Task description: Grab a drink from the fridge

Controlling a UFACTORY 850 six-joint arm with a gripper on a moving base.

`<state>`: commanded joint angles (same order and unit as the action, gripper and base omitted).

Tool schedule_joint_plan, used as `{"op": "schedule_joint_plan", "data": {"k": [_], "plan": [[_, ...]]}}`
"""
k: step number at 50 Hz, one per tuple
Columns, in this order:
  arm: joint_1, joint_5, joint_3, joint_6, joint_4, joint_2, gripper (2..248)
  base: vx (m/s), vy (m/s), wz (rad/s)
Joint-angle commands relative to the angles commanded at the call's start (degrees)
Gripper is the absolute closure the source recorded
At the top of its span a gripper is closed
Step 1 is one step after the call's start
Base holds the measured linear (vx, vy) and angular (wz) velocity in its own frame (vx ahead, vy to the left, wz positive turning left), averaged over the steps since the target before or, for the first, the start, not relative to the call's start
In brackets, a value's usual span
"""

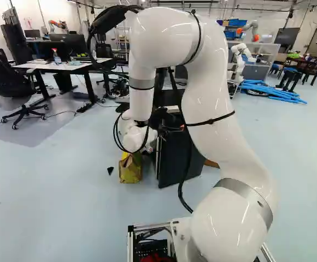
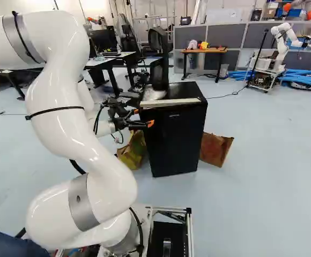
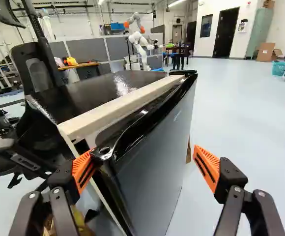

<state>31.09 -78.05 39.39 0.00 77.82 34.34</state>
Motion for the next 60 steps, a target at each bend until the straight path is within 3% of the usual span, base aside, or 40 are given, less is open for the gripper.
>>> {"op": "schedule_joint_plan", "data": {"k": [60], "plan": [[3.13, -1.34, -9.33, 0.00, 6.34, -4.65, 3, 0.000, 0.000, 0.000]]}}
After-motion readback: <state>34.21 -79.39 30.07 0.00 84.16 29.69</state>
